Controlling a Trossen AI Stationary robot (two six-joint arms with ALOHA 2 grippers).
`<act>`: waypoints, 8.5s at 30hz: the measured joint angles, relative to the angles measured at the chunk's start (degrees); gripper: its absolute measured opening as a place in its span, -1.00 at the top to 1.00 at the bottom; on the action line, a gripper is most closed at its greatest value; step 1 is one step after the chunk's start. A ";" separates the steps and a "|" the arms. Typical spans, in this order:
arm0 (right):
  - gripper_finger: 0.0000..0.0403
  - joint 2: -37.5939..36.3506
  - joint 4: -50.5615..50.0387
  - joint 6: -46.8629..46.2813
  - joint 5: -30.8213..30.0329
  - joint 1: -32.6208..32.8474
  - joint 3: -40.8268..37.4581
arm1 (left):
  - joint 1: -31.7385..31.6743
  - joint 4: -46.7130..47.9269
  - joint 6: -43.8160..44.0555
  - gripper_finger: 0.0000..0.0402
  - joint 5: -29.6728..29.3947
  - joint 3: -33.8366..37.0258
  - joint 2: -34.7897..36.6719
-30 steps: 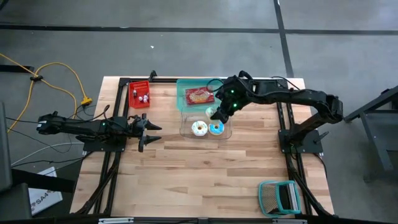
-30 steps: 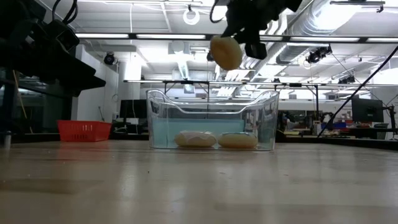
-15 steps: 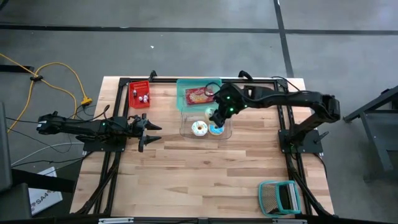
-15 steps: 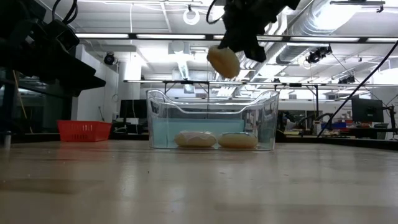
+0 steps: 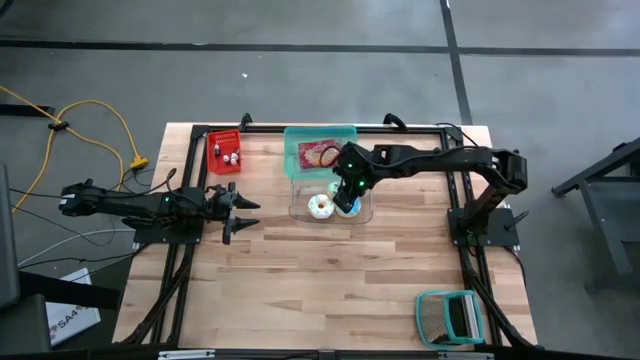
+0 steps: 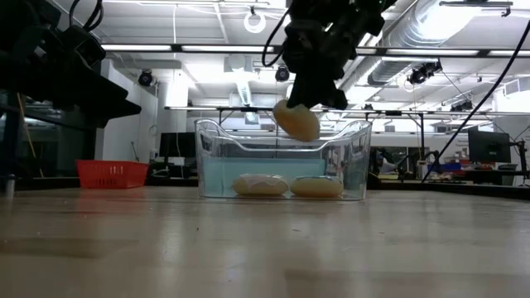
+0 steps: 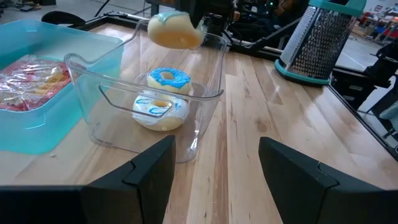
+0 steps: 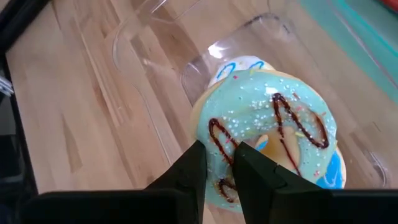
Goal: Pick & Place Food Item
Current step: Put the green donut into the transparent bin, then return to Home Position
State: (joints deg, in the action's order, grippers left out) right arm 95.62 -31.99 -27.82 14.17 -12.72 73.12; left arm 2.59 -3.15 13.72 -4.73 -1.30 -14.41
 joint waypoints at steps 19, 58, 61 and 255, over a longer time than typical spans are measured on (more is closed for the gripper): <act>0.68 0.44 -4.71 3.62 -10.87 2.28 0.00 | 0.01 0.07 0.00 -0.12 0.00 0.02 0.02; 0.20 6.33 -5.02 2.15 -9.87 3.98 0.00 | 0.00 -0.58 0.00 -0.12 0.00 0.01 0.02; 0.20 6.33 -5.02 2.14 -9.20 3.98 0.00 | 0.01 -0.58 0.00 -0.12 0.00 0.02 0.02; 0.25 -87.57 39.13 1.86 -14.02 -4.29 -72.57 | 0.02 -0.79 0.00 -0.12 0.00 0.00 0.02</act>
State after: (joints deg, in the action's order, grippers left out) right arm 8.06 7.14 -25.96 0.16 -17.00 0.56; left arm 2.61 -3.94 13.72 -4.73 -1.30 -14.40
